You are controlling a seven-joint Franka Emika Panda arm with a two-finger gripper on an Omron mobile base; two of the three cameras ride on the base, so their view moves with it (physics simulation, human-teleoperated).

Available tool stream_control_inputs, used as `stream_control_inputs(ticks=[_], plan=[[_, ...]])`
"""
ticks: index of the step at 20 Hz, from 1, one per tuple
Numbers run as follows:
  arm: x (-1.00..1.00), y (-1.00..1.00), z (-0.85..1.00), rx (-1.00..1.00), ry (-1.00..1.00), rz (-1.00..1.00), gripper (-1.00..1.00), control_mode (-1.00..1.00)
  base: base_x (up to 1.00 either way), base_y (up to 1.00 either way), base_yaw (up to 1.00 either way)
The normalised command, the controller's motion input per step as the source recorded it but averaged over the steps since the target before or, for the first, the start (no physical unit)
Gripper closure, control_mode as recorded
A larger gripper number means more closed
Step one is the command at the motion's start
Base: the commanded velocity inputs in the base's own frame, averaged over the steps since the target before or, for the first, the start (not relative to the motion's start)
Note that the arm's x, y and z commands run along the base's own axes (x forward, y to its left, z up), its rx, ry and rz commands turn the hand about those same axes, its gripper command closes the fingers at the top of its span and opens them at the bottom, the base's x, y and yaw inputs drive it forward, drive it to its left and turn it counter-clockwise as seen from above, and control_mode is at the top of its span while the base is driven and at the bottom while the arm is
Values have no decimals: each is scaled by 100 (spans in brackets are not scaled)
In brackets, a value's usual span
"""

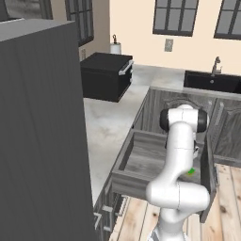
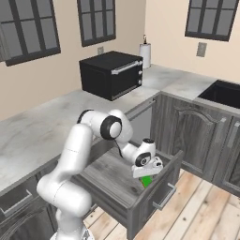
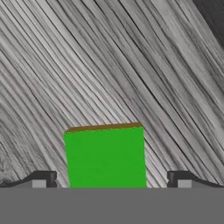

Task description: Restock the sink supplies by placing the sponge and soap dispenser on the counter and next to the sink. Make sure the soap dispenser is upright.

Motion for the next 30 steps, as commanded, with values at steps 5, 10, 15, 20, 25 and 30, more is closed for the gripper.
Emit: stream_control_inputs(ticks=[5, 10, 15, 20, 25, 30], plan=[[0, -1, -8, 0, 0, 5, -100, -100, 0, 0, 0], [0, 0, -31, 0, 0, 3, -100, -100, 0, 0, 0], [0, 0, -36, 0, 0, 1, -100, -100, 0, 0, 0], [-3, 0, -36, 0, 0, 0, 100, -100, 0, 0, 0], [-24, 0, -27, 0, -2, 0, 100, -100, 0, 0, 0], [-7, 17, 15, 0, -7, 0, 100, -100, 0, 0, 0]])
